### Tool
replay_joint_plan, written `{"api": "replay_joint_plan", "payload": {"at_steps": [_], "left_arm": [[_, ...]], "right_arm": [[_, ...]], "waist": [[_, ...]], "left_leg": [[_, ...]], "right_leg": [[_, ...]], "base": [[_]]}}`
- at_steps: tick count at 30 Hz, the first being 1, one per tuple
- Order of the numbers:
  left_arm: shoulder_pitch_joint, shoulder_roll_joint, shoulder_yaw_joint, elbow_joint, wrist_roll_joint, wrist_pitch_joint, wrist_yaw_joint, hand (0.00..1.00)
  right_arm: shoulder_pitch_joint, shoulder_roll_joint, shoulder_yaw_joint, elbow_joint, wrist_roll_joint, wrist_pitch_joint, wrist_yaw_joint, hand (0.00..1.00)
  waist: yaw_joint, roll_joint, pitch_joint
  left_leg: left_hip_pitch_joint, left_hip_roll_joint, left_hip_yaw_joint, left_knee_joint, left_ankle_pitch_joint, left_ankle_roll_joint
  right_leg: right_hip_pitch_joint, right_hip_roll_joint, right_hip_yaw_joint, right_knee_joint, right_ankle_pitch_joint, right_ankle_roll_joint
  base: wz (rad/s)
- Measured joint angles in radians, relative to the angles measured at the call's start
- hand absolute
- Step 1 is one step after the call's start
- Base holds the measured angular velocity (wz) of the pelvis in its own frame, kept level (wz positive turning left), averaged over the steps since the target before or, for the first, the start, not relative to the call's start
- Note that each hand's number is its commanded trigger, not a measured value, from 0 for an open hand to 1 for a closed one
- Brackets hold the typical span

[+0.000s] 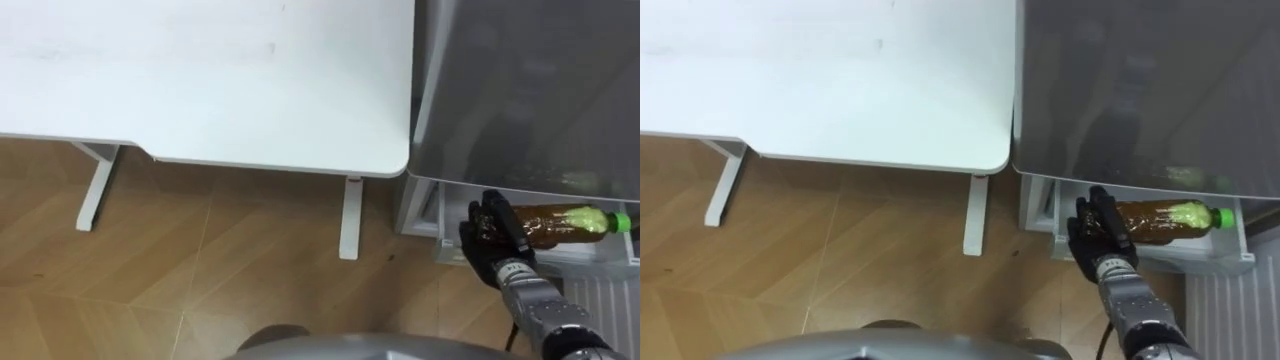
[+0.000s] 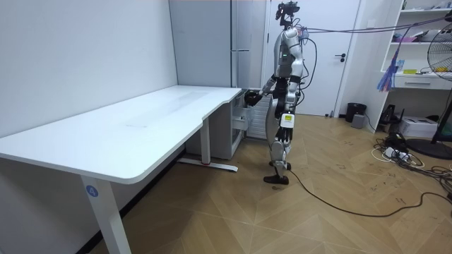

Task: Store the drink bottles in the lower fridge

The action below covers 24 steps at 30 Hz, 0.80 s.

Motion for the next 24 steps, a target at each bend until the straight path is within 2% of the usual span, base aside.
{"api": "replay_joint_plan", "payload": {"at_steps": [3,9,14,24], "left_arm": [[-0.008,0.003,0.001,0.000,0.000,0.000,-0.002,0.00],[-0.012,0.015,0.000,0.000,-0.001,0.002,-0.002,0.00],[-0.014,0.016,0.000,0.001,0.000,0.009,-0.004,0.00],[-0.013,0.021,0.000,0.001,0.000,0.020,-0.024,0.00]], "right_arm": [[-0.024,-0.008,-0.018,0.028,-0.004,0.025,0.000,1.00],[-0.051,-0.029,-0.019,0.045,-0.007,0.035,0.000,1.00],[-0.069,-0.030,-0.058,0.076,-0.009,0.066,0.000,1.00],[-0.104,-0.030,-0.079,0.106,-0.009,0.075,-0.037,1.00]], "waist": [[-0.001,-0.001,0.0007],[-0.001,-0.011,0.0038],[-0.002,-0.018,0.0065],[0.000,-0.012,0.0030]], "left_leg": [[-0.015,0.001,0.001,0.002,0.001,0.001],[-0.038,0.001,0.001,0.006,0.005,0.001],[-0.044,0.000,0.000,0.006,0.011,0.001],[-0.050,0.001,0.000,0.005,0.025,0.001]], "right_leg": [[-0.020,0.000,0.001,0.009,0.000,0.000],[-0.038,-0.001,-0.008,0.010,0.001,-0.001],[-0.040,-0.003,-0.022,0.010,0.001,-0.002],[-0.053,-0.006,-0.028,0.028,0.003,-0.005]], "base": [[0.00],[0.01],[0.07],[0.01]]}}
